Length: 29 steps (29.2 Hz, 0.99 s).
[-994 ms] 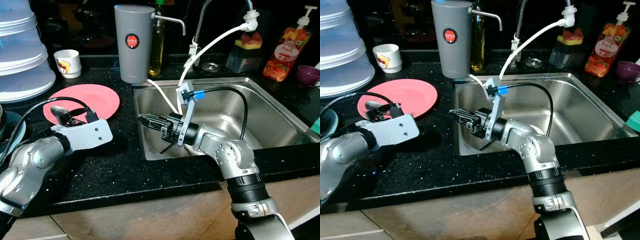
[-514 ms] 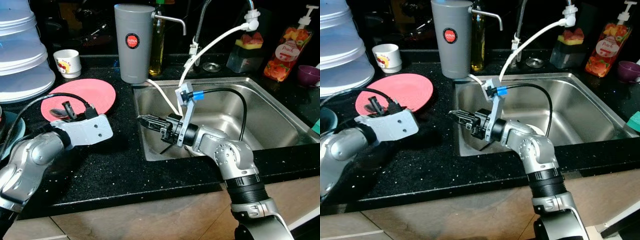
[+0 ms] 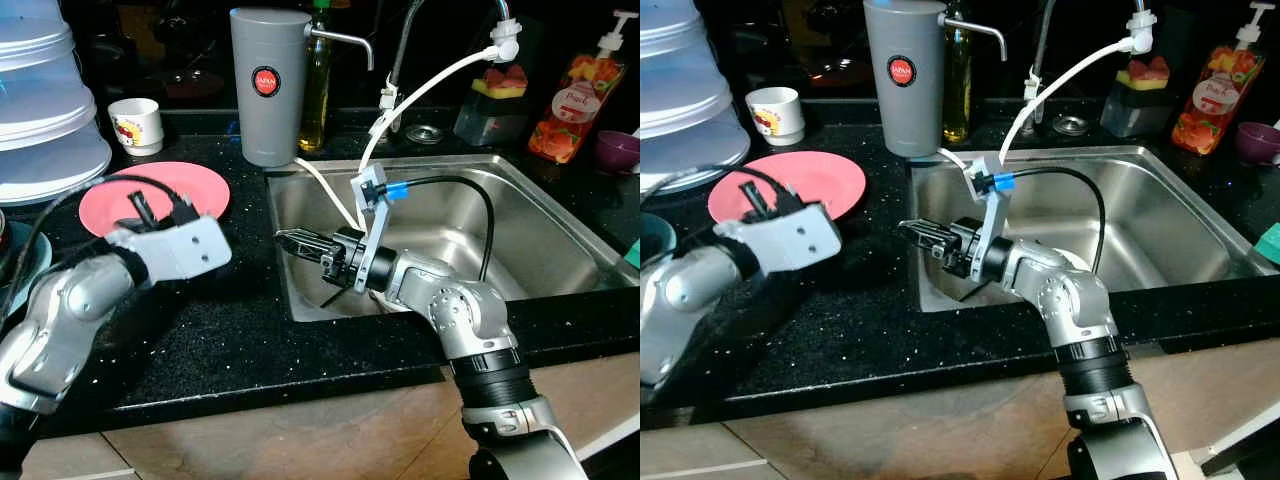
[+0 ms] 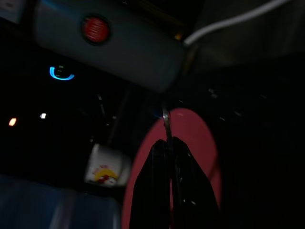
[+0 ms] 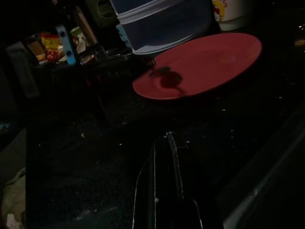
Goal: Kitchen organization
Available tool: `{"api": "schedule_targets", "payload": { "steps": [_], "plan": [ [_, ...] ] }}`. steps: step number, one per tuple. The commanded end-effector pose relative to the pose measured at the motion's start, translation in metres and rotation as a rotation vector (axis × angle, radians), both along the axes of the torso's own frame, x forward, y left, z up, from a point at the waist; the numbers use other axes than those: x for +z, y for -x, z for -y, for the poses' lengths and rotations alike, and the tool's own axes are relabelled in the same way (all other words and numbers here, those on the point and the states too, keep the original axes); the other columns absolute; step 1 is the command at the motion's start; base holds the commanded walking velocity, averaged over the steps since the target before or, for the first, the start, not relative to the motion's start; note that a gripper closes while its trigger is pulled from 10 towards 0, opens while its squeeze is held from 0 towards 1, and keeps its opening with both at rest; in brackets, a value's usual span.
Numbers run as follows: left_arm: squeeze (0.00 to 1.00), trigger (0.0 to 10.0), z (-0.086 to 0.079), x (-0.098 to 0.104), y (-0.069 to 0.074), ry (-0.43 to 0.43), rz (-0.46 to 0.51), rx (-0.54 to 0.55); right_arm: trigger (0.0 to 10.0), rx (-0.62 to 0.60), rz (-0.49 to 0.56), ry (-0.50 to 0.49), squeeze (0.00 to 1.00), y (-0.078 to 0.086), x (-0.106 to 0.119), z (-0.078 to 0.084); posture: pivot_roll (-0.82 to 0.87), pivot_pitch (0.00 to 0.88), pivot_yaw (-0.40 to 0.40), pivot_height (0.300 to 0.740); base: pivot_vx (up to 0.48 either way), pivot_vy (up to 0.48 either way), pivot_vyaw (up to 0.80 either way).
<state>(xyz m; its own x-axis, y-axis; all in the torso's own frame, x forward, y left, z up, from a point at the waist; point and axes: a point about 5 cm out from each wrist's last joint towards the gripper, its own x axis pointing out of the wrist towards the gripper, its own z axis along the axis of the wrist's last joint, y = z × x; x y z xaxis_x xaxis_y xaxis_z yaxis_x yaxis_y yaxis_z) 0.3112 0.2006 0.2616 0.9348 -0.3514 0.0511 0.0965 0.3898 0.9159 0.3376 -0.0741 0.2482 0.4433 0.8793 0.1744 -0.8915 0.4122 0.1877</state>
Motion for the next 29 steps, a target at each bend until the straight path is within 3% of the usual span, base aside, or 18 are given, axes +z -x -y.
{"api": "schedule_targets", "payload": {
  "steps": [1, 5, 6, 7, 11, 12, 17, 21, 24, 29],
  "plan": [
    [0.00, 0.0, 0.002, 0.015, 0.002, 0.020, 0.078, -0.013, 10.0, -0.003, 0.005, -0.021, 0.00, 0.000, 0.005, 0.001, 0.02, 0.077, -0.026, 0.740, 0.000, 0.000, 0.00],
    [0.00, 0.0, 0.005, 0.035, 0.005, 0.050, 0.186, -0.021, 10.0, -0.001, 0.002, -0.044, 0.00, -0.001, 0.007, 0.002, 0.02, 0.074, -0.031, 0.740, 0.000, 0.000, 0.00],
    [0.00, 0.0, 0.006, 0.056, 0.009, 0.099, 0.308, -0.025, 10.0, -0.001, 0.002, -0.052, 0.00, -0.002, 0.008, 0.002, 0.02, 0.072, -0.033, 0.740, 0.000, 0.000, 0.00],
    [0.00, 0.0, 0.006, 0.063, 0.011, 0.120, 0.352, -0.026, 10.0, -0.001, 0.002, -0.054, 0.00, -0.002, 0.009, 0.002, 0.02, 0.072, -0.033, 0.740, 0.000, 0.000, 0.00],
    [0.00, 0.0, 0.006, 0.071, 0.013, 0.140, 0.403, -0.029, 10.0, -0.003, 0.003, -0.056, 0.00, -0.002, 0.009, 0.002, 0.03, 0.068, -0.036, 0.740, 0.000, 0.000, 0.00],
    [0.00, 0.0, 0.002, 0.083, 0.015, 0.305, 0.475, -0.030, 10.0, -0.029, 0.001, -0.078, 0.00, -0.005, 0.011, 0.002, 0.02, 0.066, -0.043, 0.740, 0.000, 0.000, 0.00],
    [0.00, 0.0, -0.006, 0.097, 0.019, 0.601, 0.565, -0.056, 10.0, -0.110, -0.023, -0.130, 0.00, -0.012, 0.014, 0.006, 0.01, 0.065, -0.055, 0.740, 0.000, 0.000, 0.00],
    [0.00, 0.0, -0.004, 0.100, 0.021, 0.703, 0.595, -0.093, 10.0, -0.135, -0.036, -0.150, 0.00, -0.015, 0.016, 0.009, -0.01, 0.066, -0.061, 0.740, 0.000, 0.000, 0.00],
    [0.00, 0.0, -0.006, 0.102, 0.018, 0.873, 0.591, -0.107, 10.0, -0.151, -0.047, -0.169, 0.00, -0.016, 0.018, 0.010, -0.02, 0.065, -0.061, 0.740, 0.000, 0.000, 0.00],
    [0.00, 0.0, -0.011, 0.104, 0.014, 0.949, 0.568, -0.108, 10.0, -0.156, -0.052, -0.177, 0.00, -0.016, 0.017, 0.009, -0.02, 0.070, -0.052, 0.740, 0.000, 0.000, 0.00]
  ]
}}
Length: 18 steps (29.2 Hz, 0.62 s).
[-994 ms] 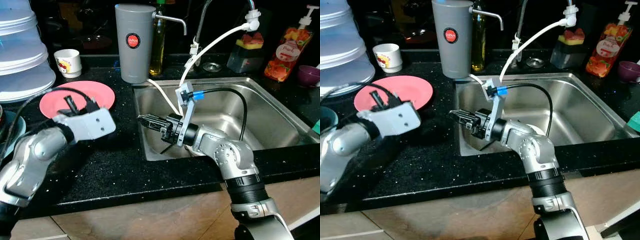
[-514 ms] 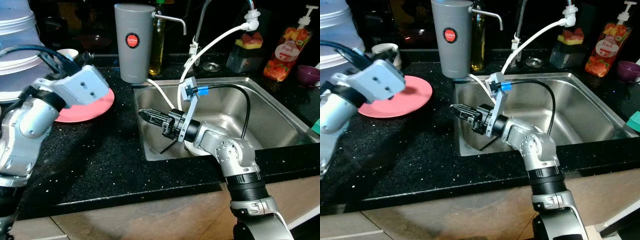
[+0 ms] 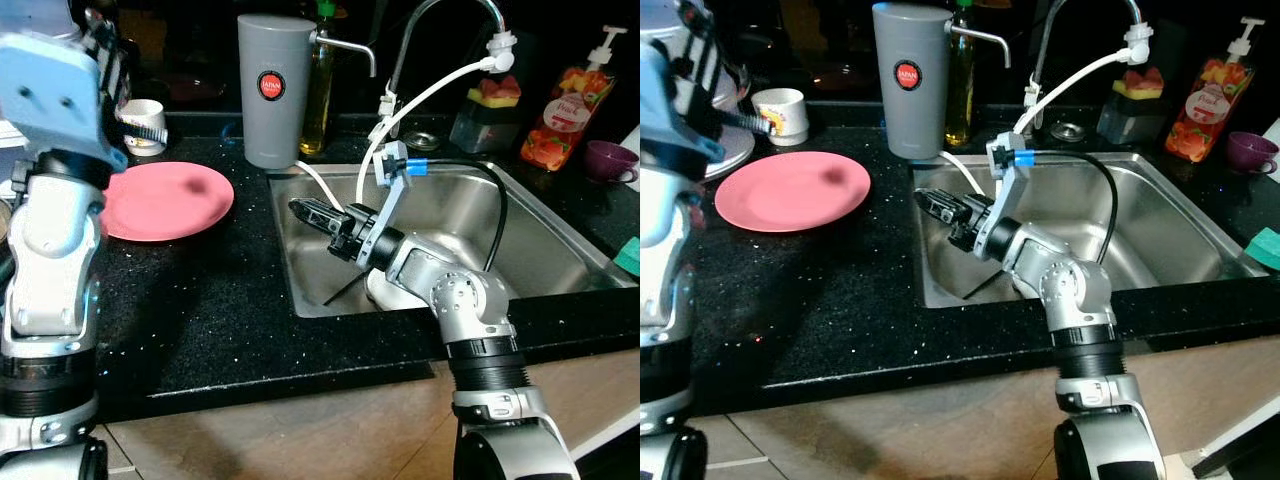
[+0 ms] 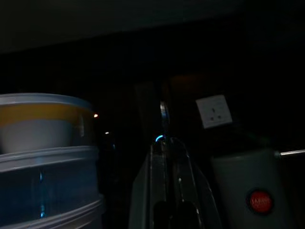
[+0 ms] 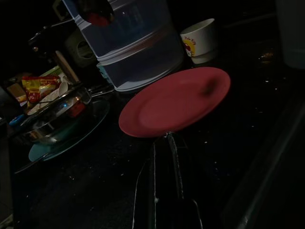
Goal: Kitchen organization
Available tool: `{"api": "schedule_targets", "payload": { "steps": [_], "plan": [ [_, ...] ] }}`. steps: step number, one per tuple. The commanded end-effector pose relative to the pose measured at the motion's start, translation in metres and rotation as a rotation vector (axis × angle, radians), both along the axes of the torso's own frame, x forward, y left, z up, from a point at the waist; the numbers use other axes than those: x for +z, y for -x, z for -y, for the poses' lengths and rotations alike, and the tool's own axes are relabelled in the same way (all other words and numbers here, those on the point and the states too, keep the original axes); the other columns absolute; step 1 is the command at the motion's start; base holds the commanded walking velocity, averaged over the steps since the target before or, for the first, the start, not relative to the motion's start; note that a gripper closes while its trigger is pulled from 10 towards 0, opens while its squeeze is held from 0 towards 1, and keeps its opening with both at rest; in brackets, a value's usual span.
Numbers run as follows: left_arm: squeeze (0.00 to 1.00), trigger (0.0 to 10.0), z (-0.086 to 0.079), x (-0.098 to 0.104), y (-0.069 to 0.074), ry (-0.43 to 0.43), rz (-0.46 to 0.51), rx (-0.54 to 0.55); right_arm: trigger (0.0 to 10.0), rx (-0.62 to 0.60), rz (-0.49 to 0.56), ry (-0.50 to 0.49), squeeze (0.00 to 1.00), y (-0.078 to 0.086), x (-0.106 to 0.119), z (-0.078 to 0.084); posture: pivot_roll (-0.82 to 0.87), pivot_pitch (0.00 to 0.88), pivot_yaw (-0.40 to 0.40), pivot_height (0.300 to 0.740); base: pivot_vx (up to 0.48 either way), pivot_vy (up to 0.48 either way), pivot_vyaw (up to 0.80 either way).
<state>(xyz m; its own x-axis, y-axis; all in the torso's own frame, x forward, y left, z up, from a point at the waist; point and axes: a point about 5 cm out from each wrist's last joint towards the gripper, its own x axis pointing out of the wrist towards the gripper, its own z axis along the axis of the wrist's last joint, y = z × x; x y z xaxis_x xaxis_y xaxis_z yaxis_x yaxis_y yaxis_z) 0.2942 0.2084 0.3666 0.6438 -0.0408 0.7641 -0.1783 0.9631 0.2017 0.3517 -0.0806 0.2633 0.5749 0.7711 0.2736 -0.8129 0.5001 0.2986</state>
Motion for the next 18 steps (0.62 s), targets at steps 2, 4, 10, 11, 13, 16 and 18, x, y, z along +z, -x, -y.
{"api": "schedule_targets", "payload": {
  "steps": [2, 4, 10, 11, 13, 16, 18],
  "plan": [
    [0.00, 0.0, -0.008, 0.000, -0.006, 0.093, -0.029, -0.030, 10.0, -0.016, -0.007, -0.036, 0.00, -0.001, 0.002, 0.003, -0.02, 0.075, -0.049, 0.740, 0.000, 0.000, 0.00],
    [0.00, 0.0, -0.012, 0.000, -0.009, 0.169, -0.045, -0.061, 10.0, -0.024, -0.014, -0.044, 0.00, -0.002, 0.001, 0.003, -0.02, 0.075, -0.049, 0.740, 0.000, 0.000, 0.00],
    [0.00, 0.0, -0.035, -0.011, -0.019, 0.573, -0.102, -0.181, 10.0, -0.072, -0.046, -0.108, 0.00, -0.004, 0.001, 0.003, -0.02, 0.079, -0.033, 0.740, 0.000, 0.000, 0.00],
    [0.00, 0.0, -0.038, -0.014, -0.022, 0.668, -0.114, -0.235, 10.0, -0.082, -0.055, -0.135, 0.00, -0.005, 0.002, 0.002, -0.01, 0.079, -0.029, 0.740, 0.000, 0.000, 0.00],
    [0.00, 0.0, -0.038, -0.015, -0.026, 0.798, -0.117, -0.362, 10.0, -0.080, -0.064, -0.194, 0.00, -0.003, 0.005, 0.001, -0.01, 0.079, -0.028, 0.740, 0.000, 0.000, 0.00],
    [0.00, 0.0, -0.040, -0.015, -0.025, 0.873, -0.105, -0.436, 10.0, -0.054, -0.058, -0.224, 0.32, 0.001, 0.004, -0.002, 0.02, 0.087, -0.032, 0.740, 0.000, 0.000, 0.00],
    [0.00, 0.0, -0.044, -0.018, -0.024, 0.899, -0.102, -0.435, 10.0, -0.043, -0.064, -0.241, 0.32, 0.002, 0.004, -0.003, 0.01, 0.086, -0.033, 0.740, 0.000, 0.000, 0.00]
  ]
}}
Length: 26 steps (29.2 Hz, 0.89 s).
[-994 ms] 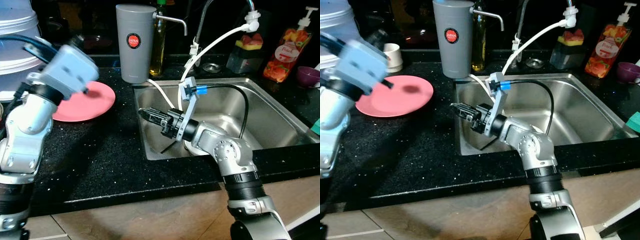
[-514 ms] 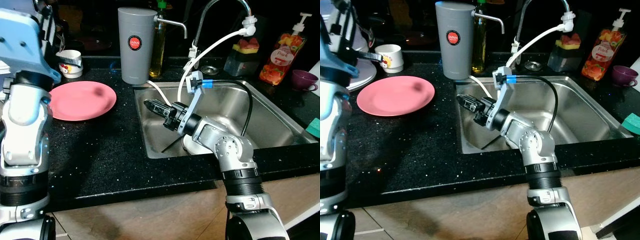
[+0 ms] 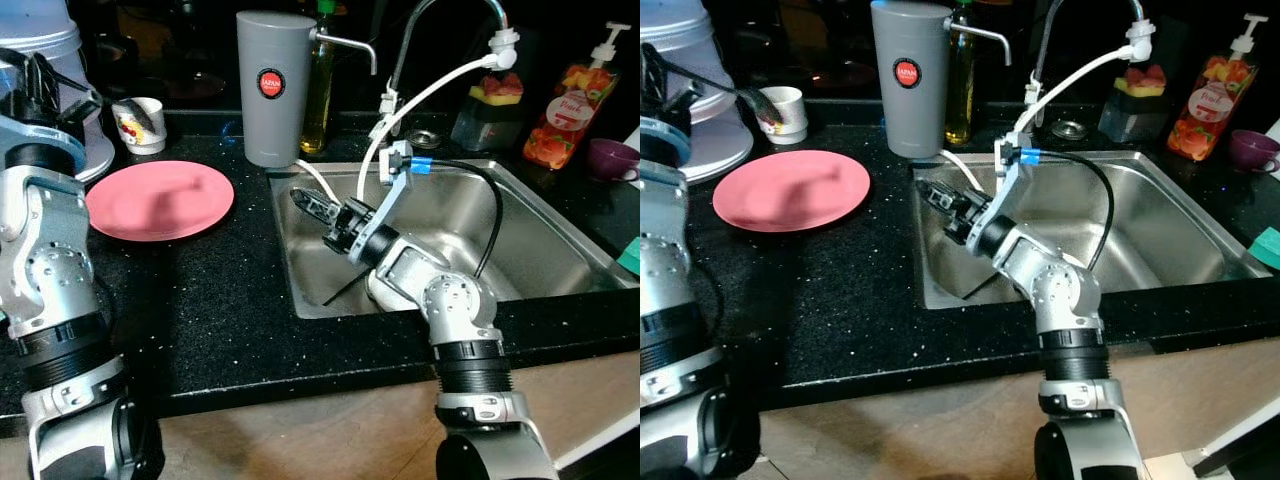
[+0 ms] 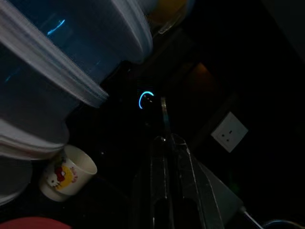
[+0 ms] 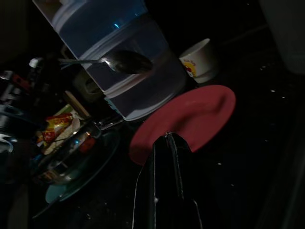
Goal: Kitchen organization
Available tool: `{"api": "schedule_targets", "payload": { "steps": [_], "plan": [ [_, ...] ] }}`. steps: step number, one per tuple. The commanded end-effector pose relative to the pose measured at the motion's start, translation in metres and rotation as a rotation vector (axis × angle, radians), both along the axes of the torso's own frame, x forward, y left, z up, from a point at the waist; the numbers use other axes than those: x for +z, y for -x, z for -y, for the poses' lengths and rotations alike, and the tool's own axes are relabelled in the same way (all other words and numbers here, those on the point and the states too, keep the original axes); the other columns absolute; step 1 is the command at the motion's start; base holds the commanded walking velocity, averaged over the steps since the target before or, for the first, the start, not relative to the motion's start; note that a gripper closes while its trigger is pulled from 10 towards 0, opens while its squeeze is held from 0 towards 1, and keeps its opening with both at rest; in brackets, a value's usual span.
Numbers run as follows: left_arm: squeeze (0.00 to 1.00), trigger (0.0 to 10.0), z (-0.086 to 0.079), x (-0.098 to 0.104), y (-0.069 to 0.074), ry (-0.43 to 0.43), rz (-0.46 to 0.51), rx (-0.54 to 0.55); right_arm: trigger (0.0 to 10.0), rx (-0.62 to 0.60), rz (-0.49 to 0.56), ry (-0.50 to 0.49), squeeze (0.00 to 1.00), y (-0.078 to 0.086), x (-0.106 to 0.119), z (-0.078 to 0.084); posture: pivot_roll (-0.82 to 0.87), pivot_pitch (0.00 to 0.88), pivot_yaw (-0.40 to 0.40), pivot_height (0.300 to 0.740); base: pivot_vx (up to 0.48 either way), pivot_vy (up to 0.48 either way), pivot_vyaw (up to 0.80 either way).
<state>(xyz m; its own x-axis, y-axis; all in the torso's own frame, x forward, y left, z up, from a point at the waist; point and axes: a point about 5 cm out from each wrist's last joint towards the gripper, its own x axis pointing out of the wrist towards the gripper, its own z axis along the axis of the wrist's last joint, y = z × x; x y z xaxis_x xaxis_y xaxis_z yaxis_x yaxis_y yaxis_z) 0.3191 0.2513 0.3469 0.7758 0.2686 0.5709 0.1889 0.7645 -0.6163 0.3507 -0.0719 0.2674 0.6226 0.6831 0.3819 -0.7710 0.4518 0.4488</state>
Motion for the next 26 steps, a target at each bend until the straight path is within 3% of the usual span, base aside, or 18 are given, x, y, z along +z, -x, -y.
{"api": "schedule_targets", "payload": {
  "steps": [1, 2, 7, 15, 16, 17, 18, 23, 26],
  "plan": [
    [0.00, 0.0, -0.001, 0.001, 0.001, 0.032, 0.008, -0.012, 10.0, -0.009, 0.002, -0.038, 0.32, 0.001, 0.000, 0.006, 0.01, 0.086, -0.033, 0.740, 0.000, 0.000, 0.00],
    [0.00, 0.0, -0.003, -0.001, 0.002, 0.053, 0.015, -0.018, 10.0, -0.004, -0.006, -0.062, 1.00, 0.001, 0.001, 0.005, 0.02, 0.087, -0.032, 0.740, 0.000, 0.000, 0.00],
    [0.00, 0.0, -0.005, -0.018, -0.001, 0.246, 0.020, -0.150, 10.0, 0.032, -0.039, -0.130, 1.00, 0.002, 0.004, 0.002, 0.02, 0.089, -0.034, 0.740, 0.000, 0.000, 0.00],
    [0.00, 0.0, 0.024, -0.033, -0.005, 0.367, -0.013, -0.391, 10.0, 0.091, -0.051, -0.147, 1.00, 0.008, 0.006, -0.006, 0.02, 0.086, -0.032, 0.740, 0.000, 0.000, 0.00],
    [0.00, 0.0, 0.029, -0.035, -0.006, 0.377, -0.017, -0.426, 10.0, 0.098, -0.052, -0.141, 0.17, 0.009, 0.005, -0.007, 0.02, 0.085, -0.033, 0.740, 0.000, 0.000, 0.00],
    [0.00, 0.0, 0.032, -0.036, -0.006, 0.382, -0.019, -0.448, 10.0, 0.102, -0.052, -0.137, 0.17, 0.009, 0.005, -0.008, 0.02, 0.085, -0.034, 0.740, 0.000, 0.000, 0.00],
    [0.00, 0.0, 0.039, -0.038, -0.007, 0.373, -0.035, -0.494, 10.0, 0.106, -0.055, -0.135, 0.00, 0.010, 0.005, -0.010, 0.02, 0.083, -0.035, 0.740, 0.000, 0.000, 0.00],
    [0.00, 0.0, 0.058, -0.041, -0.005, 0.321, -0.071, -0.603, 10.0, 0.115, -0.063, -0.145, 0.00, 0.010, 0.006, -0.012, 0.02, 0.078, -0.038, 0.740, 0.000, 0.000, 0.00],
    [0.00, 0.0, 0.068, -0.041, -0.002, 0.338, -0.068, -0.681, 10.0, 0.113, -0.069, -0.150, 0.00, 0.009, 0.007, -0.012, 0.02, 0.076, -0.041, 0.740, 0.000, 0.000, 0.00]
  ]
}}
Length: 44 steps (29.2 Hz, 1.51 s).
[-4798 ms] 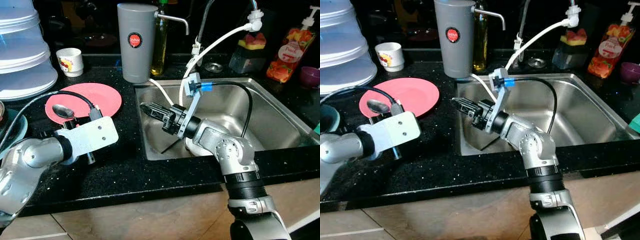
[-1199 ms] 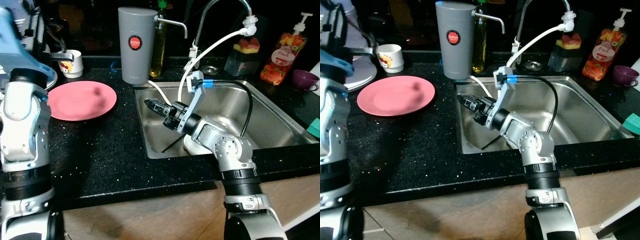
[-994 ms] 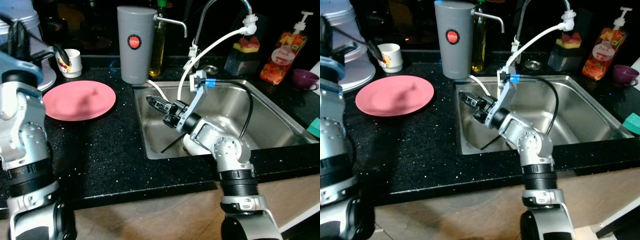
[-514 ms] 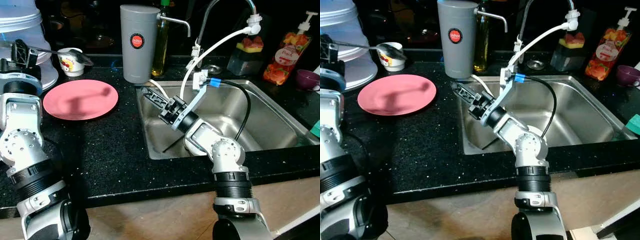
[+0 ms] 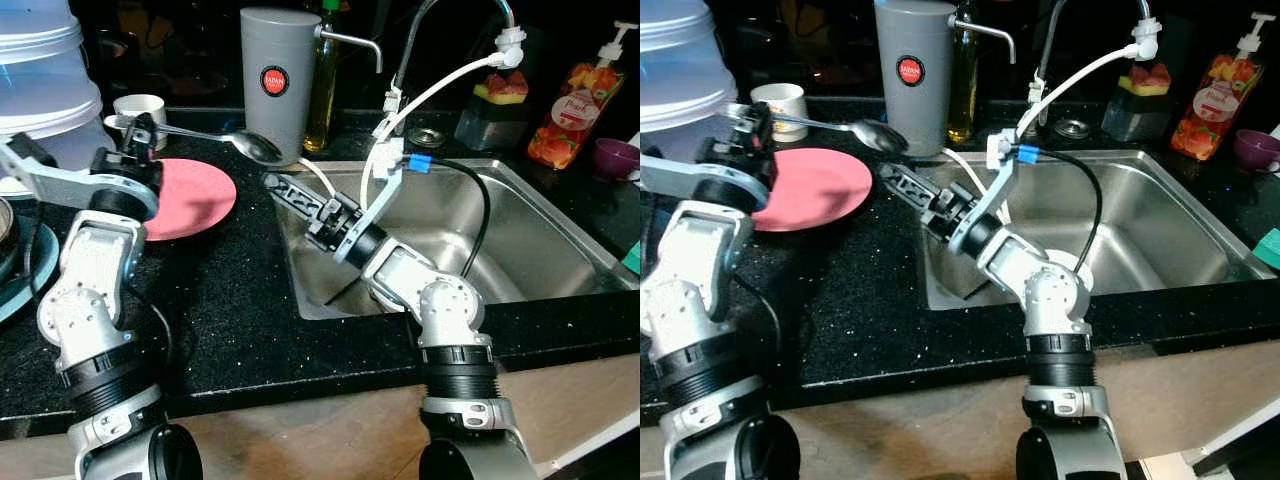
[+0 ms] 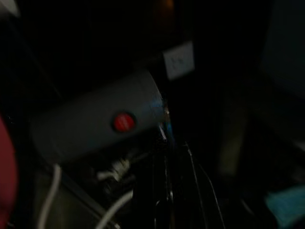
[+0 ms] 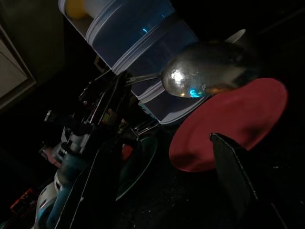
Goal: Kitchen organization
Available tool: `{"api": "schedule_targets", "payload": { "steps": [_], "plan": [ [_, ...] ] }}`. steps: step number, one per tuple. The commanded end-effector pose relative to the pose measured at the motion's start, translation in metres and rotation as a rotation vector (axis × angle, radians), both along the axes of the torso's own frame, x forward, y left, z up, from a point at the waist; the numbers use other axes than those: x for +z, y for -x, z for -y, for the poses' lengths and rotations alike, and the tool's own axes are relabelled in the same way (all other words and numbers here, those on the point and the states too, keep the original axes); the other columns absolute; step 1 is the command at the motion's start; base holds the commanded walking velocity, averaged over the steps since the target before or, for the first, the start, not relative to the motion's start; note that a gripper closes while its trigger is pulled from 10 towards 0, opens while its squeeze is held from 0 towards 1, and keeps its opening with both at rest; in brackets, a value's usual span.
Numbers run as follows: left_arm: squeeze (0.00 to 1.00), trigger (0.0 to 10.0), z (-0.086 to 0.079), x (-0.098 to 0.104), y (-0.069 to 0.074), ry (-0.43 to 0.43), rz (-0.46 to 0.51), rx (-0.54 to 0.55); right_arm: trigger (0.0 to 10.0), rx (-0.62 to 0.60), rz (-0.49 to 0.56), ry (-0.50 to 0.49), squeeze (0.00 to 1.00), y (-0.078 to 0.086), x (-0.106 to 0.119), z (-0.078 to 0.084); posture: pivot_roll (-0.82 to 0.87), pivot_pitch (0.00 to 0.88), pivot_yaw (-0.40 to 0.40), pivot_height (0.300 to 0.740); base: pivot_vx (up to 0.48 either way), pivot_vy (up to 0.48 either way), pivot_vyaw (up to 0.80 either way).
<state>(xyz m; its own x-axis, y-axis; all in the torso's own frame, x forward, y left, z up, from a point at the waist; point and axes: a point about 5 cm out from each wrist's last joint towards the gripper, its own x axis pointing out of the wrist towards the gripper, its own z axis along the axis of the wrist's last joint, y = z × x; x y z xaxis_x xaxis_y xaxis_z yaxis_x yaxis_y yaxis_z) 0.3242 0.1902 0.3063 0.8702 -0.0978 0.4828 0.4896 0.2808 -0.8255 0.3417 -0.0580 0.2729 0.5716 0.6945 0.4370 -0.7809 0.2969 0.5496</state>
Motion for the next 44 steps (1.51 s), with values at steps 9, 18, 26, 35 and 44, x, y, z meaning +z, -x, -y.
{"api": "schedule_targets", "payload": {
  "steps": [9, 18, 26, 35, 44],
  "plan": [
    [0.00, 0.0, 0.023, -0.008, 0.010, 0.053, -0.014, -0.154, 10.0, 0.000, -0.024, -0.092, 0.00, -0.001, 0.008, 0.007, 0.02, 0.064, -0.044, 0.740, 0.000, 0.000, 0.00],
    [0.00, 0.0, 0.019, -0.012, 0.009, 0.087, -0.047, -0.149, 10.0, 0.071, 0.011, -0.215, 0.00, 0.006, 0.020, 0.012, 0.02, 0.060, -0.042, 0.740, 0.000, 0.000, 0.00],
    [0.00, 0.0, 0.023, -0.015, 0.010, 0.062, -0.065, -0.170, 6.1, 0.081, 0.003, -0.219, 0.00, 0.007, 0.020, 0.011, 0.02, 0.061, -0.041, 0.740, 0.000, 0.000, 0.00],
    [0.00, 0.0, 0.027, -0.016, 0.010, 0.036, -0.084, -0.193, 0.0, 0.090, -0.007, -0.232, 0.00, 0.007, 0.020, 0.012, 0.02, 0.067, -0.037, 0.740, 0.000, 0.000, 0.00],
    [0.00, 0.0, 0.035, -0.021, 0.009, -0.012, -0.127, -0.232, 0.0, 0.080, -0.014, -0.265, 0.00, 0.005, 0.022, 0.016, 0.01, 0.067, -0.036, 0.740, 0.000, 0.000, 0.00]
  ]
}}
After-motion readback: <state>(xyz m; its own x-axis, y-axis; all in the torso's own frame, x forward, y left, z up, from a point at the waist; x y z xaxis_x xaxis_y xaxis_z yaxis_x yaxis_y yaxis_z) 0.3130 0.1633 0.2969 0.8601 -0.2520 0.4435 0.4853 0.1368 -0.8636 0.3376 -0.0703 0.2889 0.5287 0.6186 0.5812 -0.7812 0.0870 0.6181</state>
